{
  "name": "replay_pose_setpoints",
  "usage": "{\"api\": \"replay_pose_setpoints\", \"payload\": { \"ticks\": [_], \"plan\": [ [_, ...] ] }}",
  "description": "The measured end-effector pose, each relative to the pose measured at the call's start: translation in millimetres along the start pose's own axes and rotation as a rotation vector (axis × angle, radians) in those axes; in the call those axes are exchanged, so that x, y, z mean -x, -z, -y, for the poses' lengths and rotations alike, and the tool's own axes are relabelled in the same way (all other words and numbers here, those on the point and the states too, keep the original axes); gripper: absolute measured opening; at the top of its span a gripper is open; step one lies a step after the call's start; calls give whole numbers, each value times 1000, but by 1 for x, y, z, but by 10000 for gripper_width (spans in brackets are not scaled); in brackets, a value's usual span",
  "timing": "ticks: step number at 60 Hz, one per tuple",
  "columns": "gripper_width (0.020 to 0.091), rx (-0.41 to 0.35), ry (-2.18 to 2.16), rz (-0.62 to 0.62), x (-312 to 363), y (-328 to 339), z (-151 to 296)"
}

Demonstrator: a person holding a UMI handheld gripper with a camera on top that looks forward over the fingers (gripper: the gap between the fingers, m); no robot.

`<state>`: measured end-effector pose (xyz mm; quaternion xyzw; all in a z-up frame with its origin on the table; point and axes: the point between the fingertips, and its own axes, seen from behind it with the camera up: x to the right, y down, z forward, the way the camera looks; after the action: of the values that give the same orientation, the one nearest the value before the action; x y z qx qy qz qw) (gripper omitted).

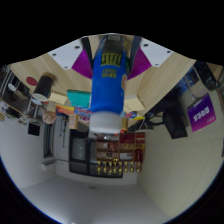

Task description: Pour water

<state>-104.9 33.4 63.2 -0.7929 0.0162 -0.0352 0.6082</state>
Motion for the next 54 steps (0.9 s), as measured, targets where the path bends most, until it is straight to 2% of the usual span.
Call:
{"api": "replay_pose_setpoints", "payload": {
  "ticks": [2,8,10,11,16,18,19,24,29,36,39,45,50,54],
  "plan": [
    [589,-34,7,15,3,-3,6],
    [559,-51,43,37,3,-11,8],
    [562,-47,38,46,4,-13,8],
    [533,-43,35,52,5,-14,8],
    [478,-1,22,105,1,-22,6],
    [483,23,-2,135,3,-23,10],
    [460,29,-17,151,3,-23,14],
    [456,-9,-172,209,5,-22,65],
    [456,-55,-486,298,-28,-24,133],
    [456,-66,-1013,358,-77,-25,195],
    [453,-58,-1235,413,-111,-47,187],
    [451,30,-1704,515,-145,-42,184],
    [452,20,-1916,551,-154,-63,173],
    [457,10,-2012,525,-169,-60,163]
  ]
}}
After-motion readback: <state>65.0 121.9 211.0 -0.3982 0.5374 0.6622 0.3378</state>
